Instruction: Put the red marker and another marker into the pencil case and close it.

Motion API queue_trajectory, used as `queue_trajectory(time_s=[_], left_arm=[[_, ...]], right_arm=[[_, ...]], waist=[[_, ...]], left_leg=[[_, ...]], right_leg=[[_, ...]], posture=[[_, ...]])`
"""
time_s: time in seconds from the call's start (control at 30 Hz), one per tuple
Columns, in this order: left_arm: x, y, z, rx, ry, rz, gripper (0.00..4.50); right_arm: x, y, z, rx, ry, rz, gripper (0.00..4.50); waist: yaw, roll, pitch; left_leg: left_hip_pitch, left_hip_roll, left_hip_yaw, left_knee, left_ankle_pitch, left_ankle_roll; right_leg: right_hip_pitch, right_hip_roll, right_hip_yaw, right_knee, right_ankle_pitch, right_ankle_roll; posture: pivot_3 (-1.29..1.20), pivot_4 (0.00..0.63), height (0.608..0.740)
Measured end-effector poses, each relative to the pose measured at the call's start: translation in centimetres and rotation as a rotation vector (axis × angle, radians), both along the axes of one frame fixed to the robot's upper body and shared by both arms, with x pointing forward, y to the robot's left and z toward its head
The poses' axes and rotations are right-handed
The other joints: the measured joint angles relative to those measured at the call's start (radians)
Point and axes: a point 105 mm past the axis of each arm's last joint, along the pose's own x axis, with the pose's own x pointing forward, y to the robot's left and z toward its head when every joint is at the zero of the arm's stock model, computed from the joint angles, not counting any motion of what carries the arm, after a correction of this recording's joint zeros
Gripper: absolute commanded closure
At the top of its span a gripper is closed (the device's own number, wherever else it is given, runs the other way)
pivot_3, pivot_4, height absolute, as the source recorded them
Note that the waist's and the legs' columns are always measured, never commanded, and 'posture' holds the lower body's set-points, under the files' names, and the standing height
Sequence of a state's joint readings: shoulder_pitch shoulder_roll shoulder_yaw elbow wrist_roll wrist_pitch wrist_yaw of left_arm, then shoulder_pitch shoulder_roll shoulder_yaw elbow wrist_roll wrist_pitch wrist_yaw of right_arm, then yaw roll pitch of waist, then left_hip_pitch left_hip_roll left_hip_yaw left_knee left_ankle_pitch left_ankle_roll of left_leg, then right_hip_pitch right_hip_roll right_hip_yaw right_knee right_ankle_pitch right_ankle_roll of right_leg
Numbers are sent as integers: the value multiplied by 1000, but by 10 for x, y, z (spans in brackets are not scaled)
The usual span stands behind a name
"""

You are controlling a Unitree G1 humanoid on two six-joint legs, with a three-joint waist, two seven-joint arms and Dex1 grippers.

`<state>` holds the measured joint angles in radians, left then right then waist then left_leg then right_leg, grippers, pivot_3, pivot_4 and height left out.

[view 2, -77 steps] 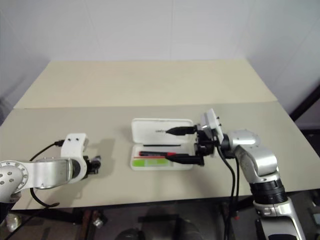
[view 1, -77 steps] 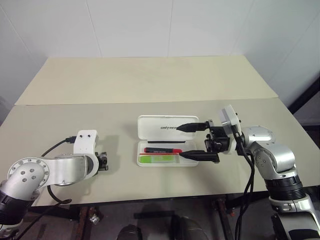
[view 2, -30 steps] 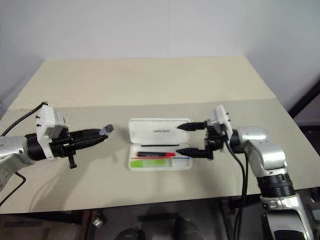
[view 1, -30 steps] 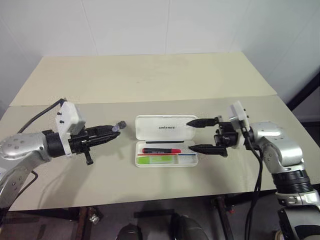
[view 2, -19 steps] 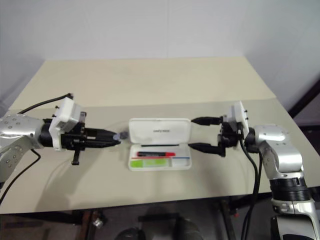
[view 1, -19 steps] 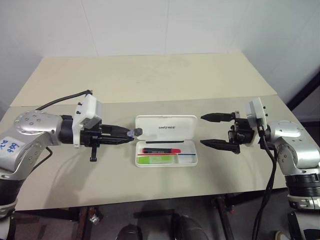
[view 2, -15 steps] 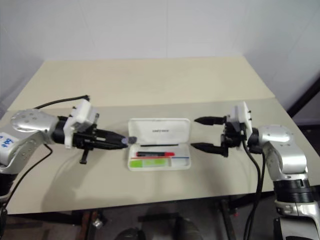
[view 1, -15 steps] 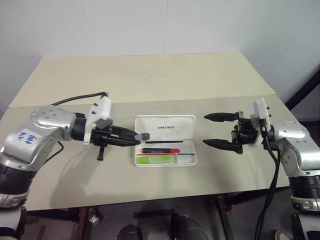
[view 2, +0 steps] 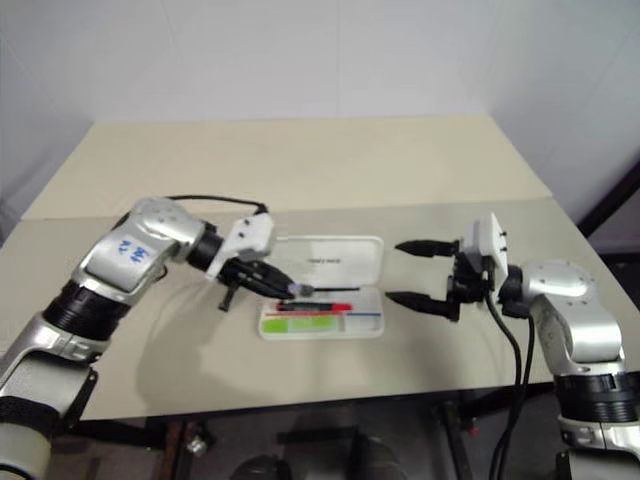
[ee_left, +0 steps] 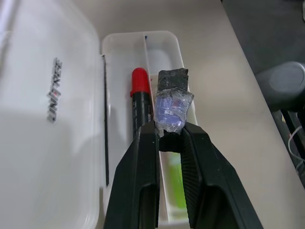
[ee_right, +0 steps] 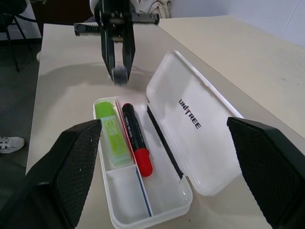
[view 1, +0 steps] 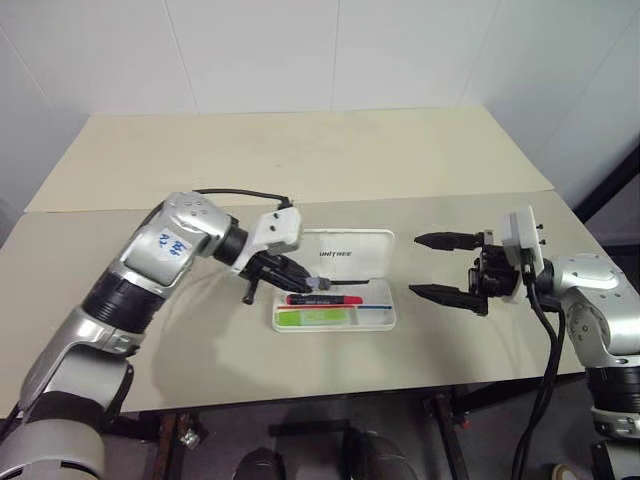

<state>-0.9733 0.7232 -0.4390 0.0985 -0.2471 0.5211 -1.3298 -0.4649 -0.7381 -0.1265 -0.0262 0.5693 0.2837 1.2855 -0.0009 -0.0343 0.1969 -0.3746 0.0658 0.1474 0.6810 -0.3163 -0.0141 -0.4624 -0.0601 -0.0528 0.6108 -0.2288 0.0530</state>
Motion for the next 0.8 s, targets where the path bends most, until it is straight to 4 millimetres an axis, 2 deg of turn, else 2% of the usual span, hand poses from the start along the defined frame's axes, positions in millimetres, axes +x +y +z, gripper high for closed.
queue_trajectory(time_s=[0.3,0.67,0.8], left_arm=[[19,-34,-9,36,-7,2,4175],[21,-61,-20,71,11,-46,4175],[17,-77,-21,71,6,-85,4175]], right_arm=[[0,1,-3,9,6,-18,0],[-3,4,-7,8,24,-30,0],[-4,5,-8,7,28,-34,0]], waist=[[0,0,0],[0,0,0],[0,0,0]], left_leg=[[-1,-1,0,2,0,2],[-1,-1,0,2,0,2],[-1,-1,0,2,0,2]], right_leg=[[0,0,1,0,1,1],[0,0,1,0,1,2],[0,0,1,0,1,2]], posture=[[0,150,740],[0,150,740],[0,150,740]])
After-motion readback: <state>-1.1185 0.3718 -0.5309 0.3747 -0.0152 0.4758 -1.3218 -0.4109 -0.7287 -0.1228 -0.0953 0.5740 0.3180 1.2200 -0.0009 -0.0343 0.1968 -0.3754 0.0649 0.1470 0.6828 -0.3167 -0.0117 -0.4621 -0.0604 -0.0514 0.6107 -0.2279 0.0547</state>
